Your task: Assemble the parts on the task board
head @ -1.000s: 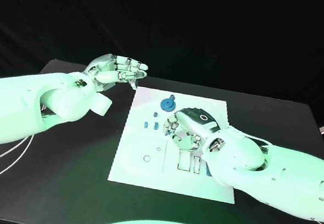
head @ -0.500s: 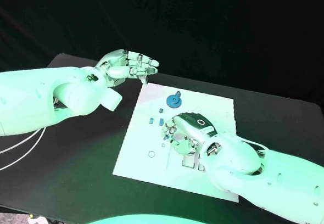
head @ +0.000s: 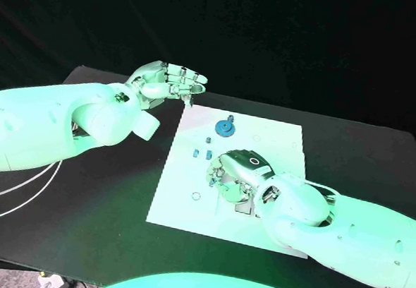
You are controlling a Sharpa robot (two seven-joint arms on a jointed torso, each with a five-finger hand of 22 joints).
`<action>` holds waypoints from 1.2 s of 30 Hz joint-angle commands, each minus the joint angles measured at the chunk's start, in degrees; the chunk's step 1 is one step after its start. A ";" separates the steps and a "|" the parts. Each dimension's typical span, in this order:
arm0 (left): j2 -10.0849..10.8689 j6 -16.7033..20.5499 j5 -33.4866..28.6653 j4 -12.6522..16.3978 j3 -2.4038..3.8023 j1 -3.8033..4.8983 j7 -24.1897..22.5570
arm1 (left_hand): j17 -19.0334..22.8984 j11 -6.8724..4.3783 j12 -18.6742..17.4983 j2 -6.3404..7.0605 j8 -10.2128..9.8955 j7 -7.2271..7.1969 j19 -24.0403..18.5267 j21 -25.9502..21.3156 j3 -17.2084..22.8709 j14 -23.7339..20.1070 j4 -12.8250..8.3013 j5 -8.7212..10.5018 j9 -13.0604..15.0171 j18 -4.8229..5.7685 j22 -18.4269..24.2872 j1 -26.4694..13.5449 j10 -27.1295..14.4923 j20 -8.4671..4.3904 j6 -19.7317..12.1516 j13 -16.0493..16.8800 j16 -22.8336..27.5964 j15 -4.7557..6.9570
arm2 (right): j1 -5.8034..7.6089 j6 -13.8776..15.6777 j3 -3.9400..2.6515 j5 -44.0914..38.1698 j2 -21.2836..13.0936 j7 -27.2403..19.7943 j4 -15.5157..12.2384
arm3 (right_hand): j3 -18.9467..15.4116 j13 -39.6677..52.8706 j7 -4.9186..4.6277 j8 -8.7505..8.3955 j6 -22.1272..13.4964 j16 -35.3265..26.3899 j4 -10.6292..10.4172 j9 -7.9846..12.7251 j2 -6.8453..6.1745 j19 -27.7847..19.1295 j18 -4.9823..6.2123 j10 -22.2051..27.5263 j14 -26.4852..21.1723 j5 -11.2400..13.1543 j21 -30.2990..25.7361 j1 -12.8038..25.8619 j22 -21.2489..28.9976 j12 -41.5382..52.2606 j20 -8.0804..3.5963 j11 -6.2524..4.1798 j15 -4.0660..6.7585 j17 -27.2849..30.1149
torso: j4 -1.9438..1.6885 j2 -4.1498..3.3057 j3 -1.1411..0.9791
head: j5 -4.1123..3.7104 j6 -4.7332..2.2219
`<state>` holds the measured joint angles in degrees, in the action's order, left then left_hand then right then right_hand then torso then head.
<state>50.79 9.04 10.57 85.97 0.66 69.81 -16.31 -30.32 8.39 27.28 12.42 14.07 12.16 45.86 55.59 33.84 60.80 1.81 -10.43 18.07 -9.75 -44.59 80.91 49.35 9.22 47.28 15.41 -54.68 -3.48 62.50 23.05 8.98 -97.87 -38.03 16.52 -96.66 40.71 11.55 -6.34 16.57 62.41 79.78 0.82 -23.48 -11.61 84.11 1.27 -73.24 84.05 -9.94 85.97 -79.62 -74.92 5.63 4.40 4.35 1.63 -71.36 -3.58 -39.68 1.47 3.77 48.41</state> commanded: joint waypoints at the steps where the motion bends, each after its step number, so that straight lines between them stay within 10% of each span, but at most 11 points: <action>1: -0.03 -0.72 -0.16 0.07 0.04 0.04 -0.15 | 0.07 0.16 0.24 -0.02 -0.34 0.24 -0.12 -0.29 -0.34 0.03 0.03 -0.03 -0.04 -0.72 0.04 -0.37 -0.42 0.28 -0.28 -0.05 0.35 -0.45 | -0.13 -1.33 0.01 -1.21 0.16 0.09 0.16 | 0.00 0.07 -0.22 0.20 0.28 -0.18 0.25 -0.08 0.21 4.23 -0.28 -2.21 2.38 -0.35 -0.26 0.25 -13.02 0.24 -0.44 -1.88 0.32 0.05 | 0.01 -0.04 0.00 | -0.02 0.06; 36: 0.30 -1.20 -0.09 -0.06 0.04 0.04 0.45 | 0.10 0.18 0.38 -0.03 -0.33 0.25 -0.10 -0.42 -0.42 0.02 0.02 -0.06 -0.03 -0.74 0.13 -0.39 -0.63 0.32 -0.36 -0.06 0.34 -0.45 | -0.22 -2.01 0.02 -3.51 0.32 1.65 0.03 | 0.05 0.06 -0.27 0.15 0.26 -0.10 0.40 -0.12 0.24 4.23 -0.28 -2.24 2.41 -0.32 -0.27 0.55 -13.03 0.08 -0.43 -1.84 0.28 -0.09 | 0.01 0.01 -0.04 | -0.01 0.42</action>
<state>51.13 8.90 10.57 85.87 0.66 69.82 -15.80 -30.27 8.60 27.28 12.43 14.07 12.16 45.86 55.36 33.84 60.80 1.81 -10.43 18.08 -9.75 -44.55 80.91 49.14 9.22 47.28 15.42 -54.68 -3.48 62.33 21.72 9.00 -100.21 -37.72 17.85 -96.49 40.64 11.56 -6.45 16.55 62.51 79.78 0.88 -23.51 -11.62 84.11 1.27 -73.25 84.06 -10.09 85.97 -79.62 -74.90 5.40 4.40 4.34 1.62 -71.37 -3.58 -39.67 1.44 3.74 48.81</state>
